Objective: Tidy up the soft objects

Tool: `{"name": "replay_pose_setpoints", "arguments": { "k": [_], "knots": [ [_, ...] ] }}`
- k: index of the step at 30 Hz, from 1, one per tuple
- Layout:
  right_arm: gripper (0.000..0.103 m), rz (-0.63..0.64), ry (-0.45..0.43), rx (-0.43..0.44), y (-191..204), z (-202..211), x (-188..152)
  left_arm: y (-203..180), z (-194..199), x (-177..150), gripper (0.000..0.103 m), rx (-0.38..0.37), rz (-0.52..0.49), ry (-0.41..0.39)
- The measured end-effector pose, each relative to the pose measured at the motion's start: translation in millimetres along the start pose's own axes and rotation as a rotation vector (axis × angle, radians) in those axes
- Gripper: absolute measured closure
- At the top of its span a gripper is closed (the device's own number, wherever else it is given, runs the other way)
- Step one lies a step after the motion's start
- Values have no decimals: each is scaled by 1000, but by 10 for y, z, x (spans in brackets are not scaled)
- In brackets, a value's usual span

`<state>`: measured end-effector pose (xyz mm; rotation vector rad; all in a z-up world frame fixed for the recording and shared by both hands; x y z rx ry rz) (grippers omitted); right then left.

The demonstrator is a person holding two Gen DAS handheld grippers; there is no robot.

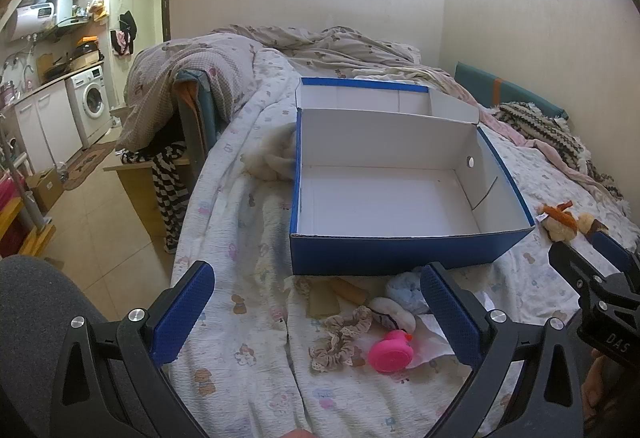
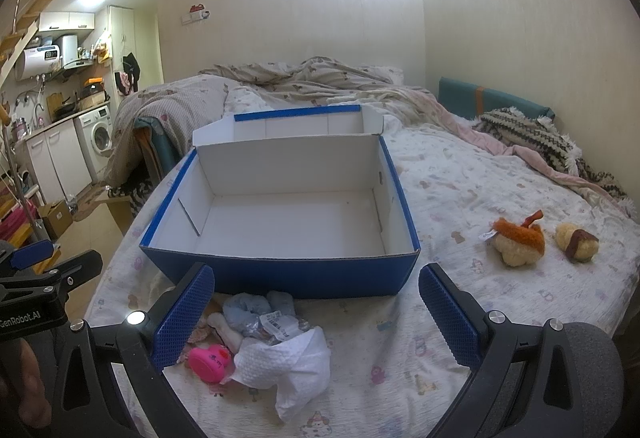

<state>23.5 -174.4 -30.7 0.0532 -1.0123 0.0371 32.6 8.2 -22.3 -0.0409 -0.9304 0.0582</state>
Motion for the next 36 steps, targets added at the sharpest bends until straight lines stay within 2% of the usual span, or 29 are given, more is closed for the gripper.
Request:
{"name": "replay_pose_setpoints", "arguments": {
  "k": [16, 23, 26, 30, 33, 36],
  "knots": [
    [0, -4, 3, -3, 0, -3, 4, -4, -2, -1, 0, 1, 0, 2],
    [0, -8, 41, 43, -24, -71, 211, 61, -117, 175, 0, 7, -3, 44],
    [0, -20, 44, 74, -43, -129, 316, 90, -248, 301, 0, 31, -21, 88],
    [0, -23, 120, 131, -33, -334, 366, 174, -429, 421, 0, 66, -31, 144],
    [0, -27, 203, 135, -31, -524, 319, 293, -613, 426, 0, 77, -2, 223],
    [0, -82, 290, 181, -87, -724, 202, 466, -830, 325, 0, 94, 60, 340]
  ]
}}
Point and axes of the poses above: each gripper's, at about its wrist camera, not at the fingertips, and z roughly against the way its jaws point, y to its left, x to its top, the point moved 4 cm from there along -z, roughly the way its jaws point, and after that the axes turned 2 degrees about z, right-handed, at the moved point
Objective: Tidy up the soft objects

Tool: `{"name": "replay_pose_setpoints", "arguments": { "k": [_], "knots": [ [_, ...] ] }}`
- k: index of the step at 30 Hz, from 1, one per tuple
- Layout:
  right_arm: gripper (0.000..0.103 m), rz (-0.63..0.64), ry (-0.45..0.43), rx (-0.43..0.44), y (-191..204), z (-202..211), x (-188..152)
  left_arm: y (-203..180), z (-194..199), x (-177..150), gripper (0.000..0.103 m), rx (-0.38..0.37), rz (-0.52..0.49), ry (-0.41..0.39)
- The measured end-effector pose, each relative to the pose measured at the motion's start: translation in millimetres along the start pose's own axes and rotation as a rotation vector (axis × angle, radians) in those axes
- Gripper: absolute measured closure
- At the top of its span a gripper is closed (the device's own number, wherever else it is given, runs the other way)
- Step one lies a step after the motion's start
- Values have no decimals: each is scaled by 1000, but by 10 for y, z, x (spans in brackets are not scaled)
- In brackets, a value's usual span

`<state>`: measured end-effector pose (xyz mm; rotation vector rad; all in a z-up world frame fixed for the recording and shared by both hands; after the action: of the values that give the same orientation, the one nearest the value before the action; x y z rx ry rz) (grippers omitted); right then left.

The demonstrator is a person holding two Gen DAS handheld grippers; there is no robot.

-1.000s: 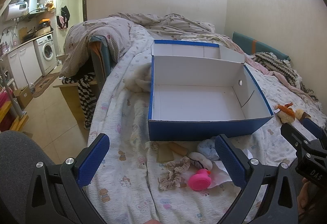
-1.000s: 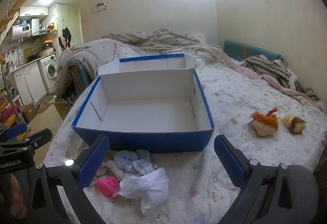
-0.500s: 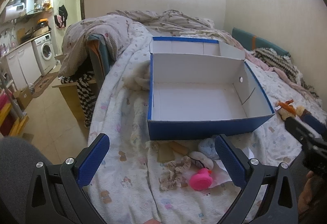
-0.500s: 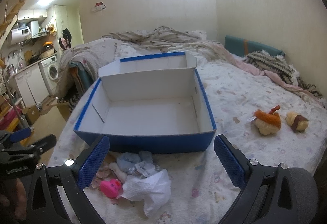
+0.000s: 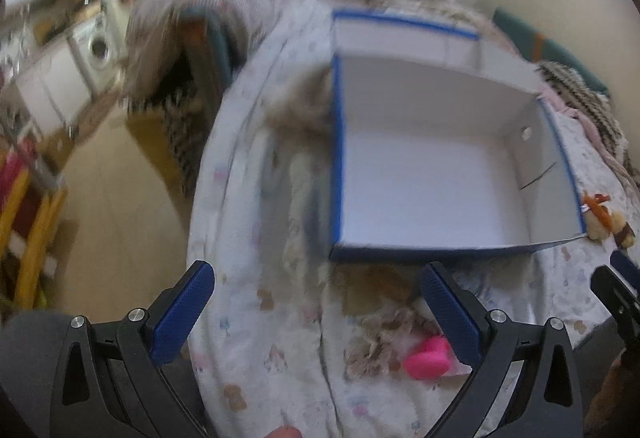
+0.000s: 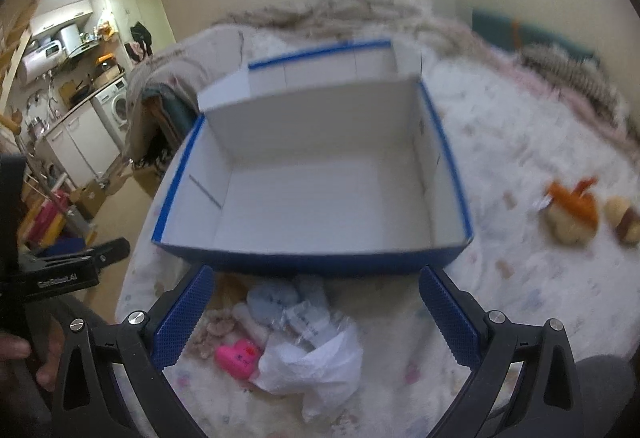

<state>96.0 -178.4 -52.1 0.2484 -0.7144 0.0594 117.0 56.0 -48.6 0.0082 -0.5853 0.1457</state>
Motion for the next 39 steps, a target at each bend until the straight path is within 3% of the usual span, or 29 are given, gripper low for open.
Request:
{"name": "replay_pose_setpoints", "arguments": {
  "k": [6, 9, 12, 15, 17, 19, 27, 30, 33, 36, 39],
  "knots": [
    [0, -64, 114, -4, -251, -374, -278, 281, -502, -146, 6, 36, 93, 173],
    [0, -132, 141, 44, -329, -450, -327, 267, -680, -234, 6, 24, 115, 240],
    [0, -149, 142, 34, -368, -495, -344, 153, -928, -275, 13, -1, 93, 331],
    [0, -159, 165, 29, -386, -555, -370, 17, -1127, -273, 33, -40, 96, 391],
    [0, -160, 167, 22, -387, -579, -362, -82, -1305, -267, 53, -62, 86, 430],
    [0, -163, 168, 19, -395, -585, -374, -153, -1418, -272, 62, -83, 84, 455],
    [0, -159, 182, 8, -388, -639, -373, -228, -1580, -259, 62, -95, 60, 480],
    [0, -143, 187, 6, -359, -656, -384, -213, -1469, -177, 62, -120, 78, 442],
    [0, -130, 180, 1, -352, -639, -383, -282, -1310, -104, 62, -114, 30, 375],
    [0, -137, 183, 22, -363, -648, -345, -394, -1392, -148, 62, -139, -5, 429],
    [0, -110, 238, 79, -315, -772, -286, -382, -1544, -204, 62, -77, -14, 453]
  ]
}}
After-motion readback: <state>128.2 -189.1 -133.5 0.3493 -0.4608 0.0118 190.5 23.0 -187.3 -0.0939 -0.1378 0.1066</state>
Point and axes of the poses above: each gripper's, at about its wrist camera, not at the fingertips, and z roughly against the way its jaws point, y to its left, x to its top, the point moved 4 cm from there along -z, roughly the way its jaws point, and after that the axes turned 2 degrees about z, right-handed, at the moved point
